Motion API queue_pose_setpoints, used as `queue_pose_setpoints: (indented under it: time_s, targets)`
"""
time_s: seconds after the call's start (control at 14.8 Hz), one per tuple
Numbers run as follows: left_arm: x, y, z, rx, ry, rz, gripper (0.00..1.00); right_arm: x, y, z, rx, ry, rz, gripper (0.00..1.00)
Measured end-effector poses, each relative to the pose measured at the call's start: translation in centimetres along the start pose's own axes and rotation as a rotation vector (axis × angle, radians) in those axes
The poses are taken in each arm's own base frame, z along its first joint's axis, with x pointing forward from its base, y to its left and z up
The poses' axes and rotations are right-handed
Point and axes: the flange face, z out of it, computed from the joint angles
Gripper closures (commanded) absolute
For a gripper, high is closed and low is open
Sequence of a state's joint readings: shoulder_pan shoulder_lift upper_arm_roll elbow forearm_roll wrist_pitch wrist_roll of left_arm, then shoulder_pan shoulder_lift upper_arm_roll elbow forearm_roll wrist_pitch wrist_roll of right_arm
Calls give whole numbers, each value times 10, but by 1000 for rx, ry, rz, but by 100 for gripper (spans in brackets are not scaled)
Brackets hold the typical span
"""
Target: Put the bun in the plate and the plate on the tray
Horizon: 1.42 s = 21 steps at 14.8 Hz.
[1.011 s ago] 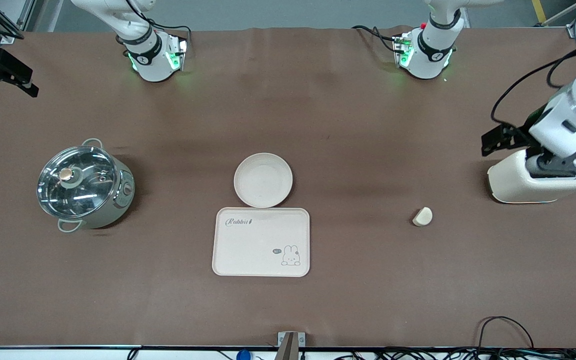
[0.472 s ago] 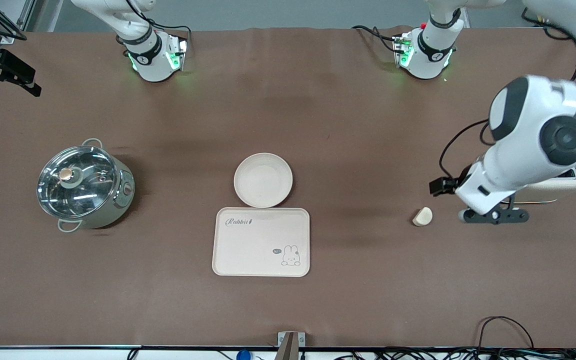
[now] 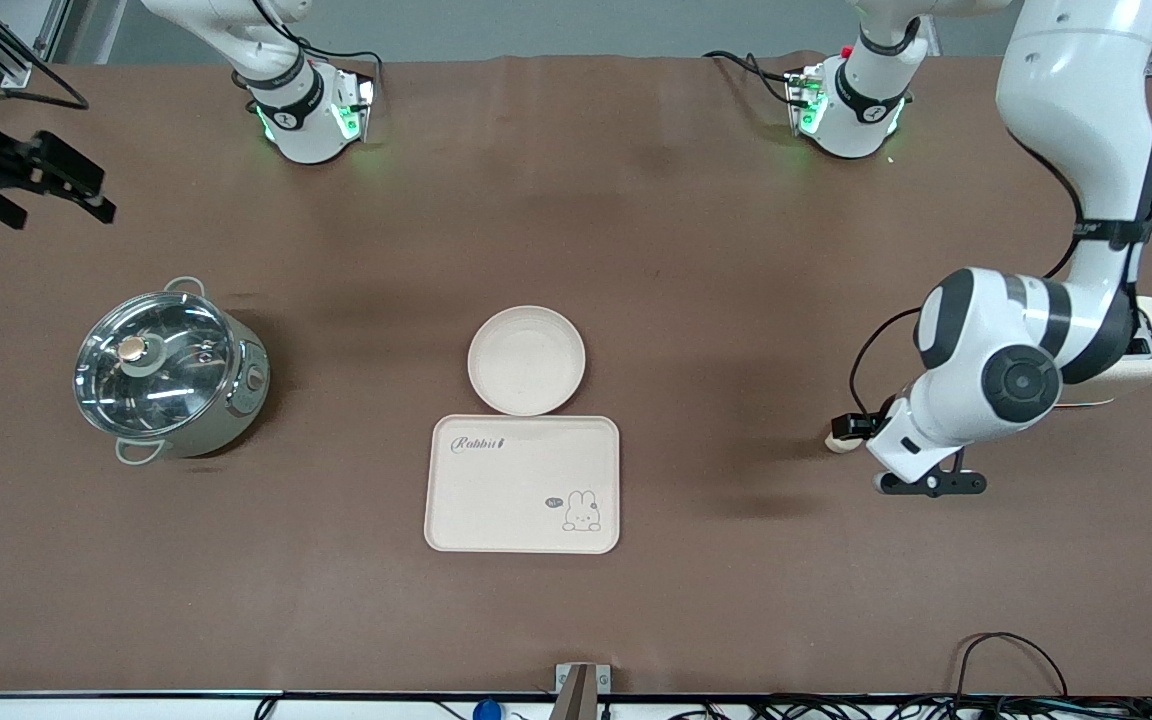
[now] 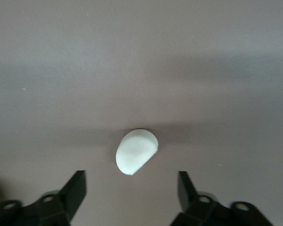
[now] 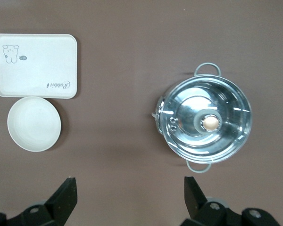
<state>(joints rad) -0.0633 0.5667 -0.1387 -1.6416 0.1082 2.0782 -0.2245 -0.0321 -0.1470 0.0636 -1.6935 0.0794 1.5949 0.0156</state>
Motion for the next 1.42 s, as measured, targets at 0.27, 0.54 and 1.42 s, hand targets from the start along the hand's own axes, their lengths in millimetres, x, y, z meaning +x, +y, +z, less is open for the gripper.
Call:
queue_pose_setpoints:
  time_s: [0.27,0.54,1.42]
  targets:
    - [4,-1,47,-4,-31,-1,28,7,-37,69,15,12,63,0]
    - [5,-1,67,-7,-44,-1,37,4,-73,132,49,57,147,0]
    - [0,61,44,-60,-13,-14,100,-15,-160,296,48,5,186,0]
